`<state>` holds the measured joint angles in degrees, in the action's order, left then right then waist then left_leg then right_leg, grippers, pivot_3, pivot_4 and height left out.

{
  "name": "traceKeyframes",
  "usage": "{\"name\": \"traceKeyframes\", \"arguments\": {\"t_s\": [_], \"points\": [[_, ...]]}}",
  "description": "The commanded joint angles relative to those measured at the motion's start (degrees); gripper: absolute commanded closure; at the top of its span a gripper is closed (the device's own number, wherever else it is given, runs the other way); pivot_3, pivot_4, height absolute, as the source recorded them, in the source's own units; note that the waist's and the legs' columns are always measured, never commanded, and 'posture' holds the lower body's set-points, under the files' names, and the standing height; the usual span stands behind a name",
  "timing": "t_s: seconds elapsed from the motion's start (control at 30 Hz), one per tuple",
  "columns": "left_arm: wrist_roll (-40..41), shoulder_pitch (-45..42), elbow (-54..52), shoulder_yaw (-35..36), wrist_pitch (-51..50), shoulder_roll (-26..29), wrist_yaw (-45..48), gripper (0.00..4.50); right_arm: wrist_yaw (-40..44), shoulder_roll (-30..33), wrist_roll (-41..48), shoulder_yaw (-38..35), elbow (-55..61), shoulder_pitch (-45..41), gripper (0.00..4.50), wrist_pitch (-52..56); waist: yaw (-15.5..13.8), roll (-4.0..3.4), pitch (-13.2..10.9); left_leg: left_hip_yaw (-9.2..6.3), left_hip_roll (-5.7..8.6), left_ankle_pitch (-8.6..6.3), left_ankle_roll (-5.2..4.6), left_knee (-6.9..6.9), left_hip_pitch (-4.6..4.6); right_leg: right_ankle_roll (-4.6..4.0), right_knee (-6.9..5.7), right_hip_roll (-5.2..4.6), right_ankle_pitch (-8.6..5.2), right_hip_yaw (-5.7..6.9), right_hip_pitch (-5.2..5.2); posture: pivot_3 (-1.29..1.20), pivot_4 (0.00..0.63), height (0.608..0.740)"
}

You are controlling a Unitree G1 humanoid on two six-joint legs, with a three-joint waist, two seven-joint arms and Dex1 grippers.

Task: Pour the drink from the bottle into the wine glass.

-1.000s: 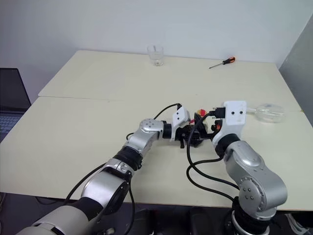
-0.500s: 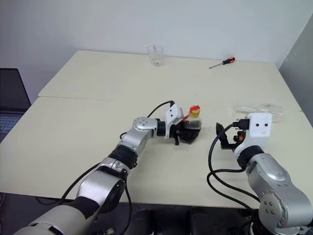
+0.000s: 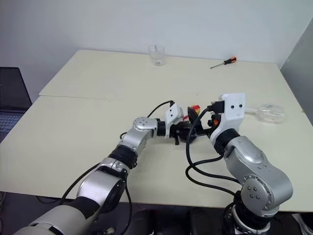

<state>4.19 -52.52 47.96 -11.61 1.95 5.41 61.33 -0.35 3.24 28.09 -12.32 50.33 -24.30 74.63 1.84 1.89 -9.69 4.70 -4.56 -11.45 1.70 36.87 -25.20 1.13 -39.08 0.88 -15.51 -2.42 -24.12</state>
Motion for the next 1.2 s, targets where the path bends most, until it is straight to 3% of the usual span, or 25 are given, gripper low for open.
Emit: {"name": "traceKeyframes", "arguments": {"t_s": [0.03,0.4,1.2], "points": [[0.55,-1.19,-2.27,0.93,1.13,-0.32,-0.35,3.64,-0.32,-0.46,-0.32,0.73,-0.42,-1.08,0.0,-2.87,-0.01,0.0,0.0,-0.01,0.0,0.0,0.0,0.0,0.0,0.0,0.0,0.0,0.0,0.01,0.0,0.0,0.15,0.74],[0.55,-0.29,-3.68,0.81,0.42,0.2,-0.36,3.64,-2.25,-3.72,-2.43,4.33,-9.19,-4.29,0.0,-10.27,0.01,0.0,0.0,-0.02,-0.01,0.0,0.0,0.0,0.0,0.0,-0.03,0.02,0.0,0.03,-0.01,0.0,0.15,0.74],[0.75,0.81,-6.1,0.76,-0.9,0.5,-1.21,3.64,-1.69,-1.63,-6.59,6.87,-21.3,-6.65,0.0,-21.36,0.0,0.0,0.0,0.0,-0.02,0.0,0.0,0.0,0.0,-0.04,-0.03,0.02,0.02,0.03,-0.01,0.0,0.15,0.74]]}}
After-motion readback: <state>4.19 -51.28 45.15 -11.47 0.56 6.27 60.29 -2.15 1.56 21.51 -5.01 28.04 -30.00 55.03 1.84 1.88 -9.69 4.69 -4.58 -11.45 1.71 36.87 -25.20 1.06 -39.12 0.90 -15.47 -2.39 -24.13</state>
